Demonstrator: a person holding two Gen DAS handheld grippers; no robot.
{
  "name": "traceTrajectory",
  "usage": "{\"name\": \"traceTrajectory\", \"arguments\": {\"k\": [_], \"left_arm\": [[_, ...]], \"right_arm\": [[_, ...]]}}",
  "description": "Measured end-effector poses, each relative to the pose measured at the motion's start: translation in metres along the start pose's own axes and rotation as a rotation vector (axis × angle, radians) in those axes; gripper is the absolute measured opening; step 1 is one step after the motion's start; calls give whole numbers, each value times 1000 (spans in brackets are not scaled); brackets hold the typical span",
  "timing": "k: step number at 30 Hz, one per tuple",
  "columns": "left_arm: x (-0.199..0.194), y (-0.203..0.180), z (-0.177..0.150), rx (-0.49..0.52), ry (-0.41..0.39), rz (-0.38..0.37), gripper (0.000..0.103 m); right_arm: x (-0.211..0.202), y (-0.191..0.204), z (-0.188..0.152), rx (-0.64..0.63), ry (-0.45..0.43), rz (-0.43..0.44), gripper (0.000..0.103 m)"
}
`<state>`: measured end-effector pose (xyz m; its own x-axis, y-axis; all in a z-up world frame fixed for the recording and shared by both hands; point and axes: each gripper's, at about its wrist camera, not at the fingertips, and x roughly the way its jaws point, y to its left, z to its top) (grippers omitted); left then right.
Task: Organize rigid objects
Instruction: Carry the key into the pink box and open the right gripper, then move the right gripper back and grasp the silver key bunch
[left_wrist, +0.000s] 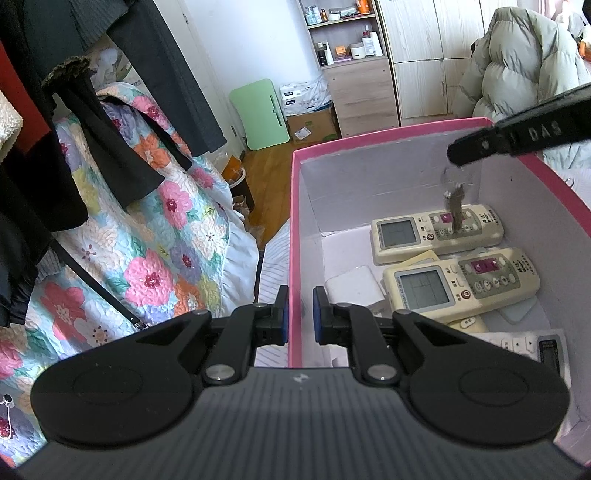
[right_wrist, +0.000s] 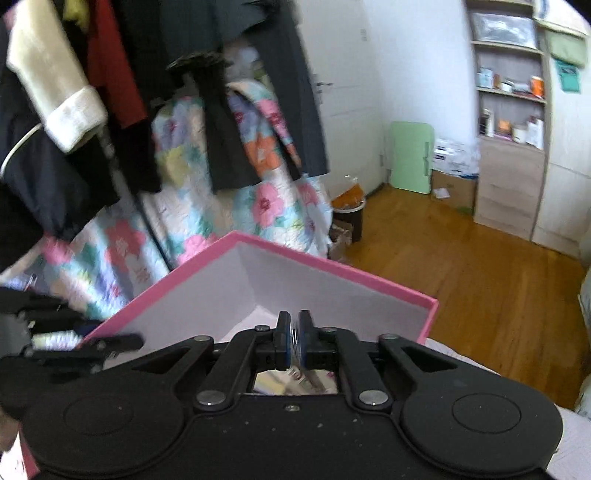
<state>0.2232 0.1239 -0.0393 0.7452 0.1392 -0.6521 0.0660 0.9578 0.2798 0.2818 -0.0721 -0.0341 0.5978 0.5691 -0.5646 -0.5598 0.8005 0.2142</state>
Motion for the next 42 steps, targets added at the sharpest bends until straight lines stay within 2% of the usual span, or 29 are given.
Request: {"name": "traceTrajectory", "arguments": {"k": [2, 3, 4, 9, 14, 20, 27, 33, 42], "left_arm": [[0, 0, 0, 2, 0, 2, 11], [0, 0, 0, 2, 0, 1, 11], [0, 0, 0, 2, 0, 1, 11], [0, 0, 0, 2, 0, 2, 12], [0, 0, 0, 1, -1, 2, 12], [-1, 0, 0, 3, -3, 3, 12], [-1, 1, 1, 3, -3, 3, 12], [-2, 1, 2, 5, -3, 3, 12], [-3, 3, 5, 14, -1, 2, 12]], "right_arm": [[-6, -2, 1, 1, -32, -27, 18], [-14, -3, 2, 8, -51, -28, 28], [-22, -6, 2, 19, -68, -27, 30], [-62, -24, 2, 70, -91, -53, 31], [-90, -56, -5, 164, -35, -109, 36], [-117, -91, -33, 217, 10, -218, 39], [-104, -116, -63, 264, 68, -258, 45], [-69, -130, -85, 215, 119, -290, 48], [-34, -147, -98, 169, 66, -366, 48]]}}
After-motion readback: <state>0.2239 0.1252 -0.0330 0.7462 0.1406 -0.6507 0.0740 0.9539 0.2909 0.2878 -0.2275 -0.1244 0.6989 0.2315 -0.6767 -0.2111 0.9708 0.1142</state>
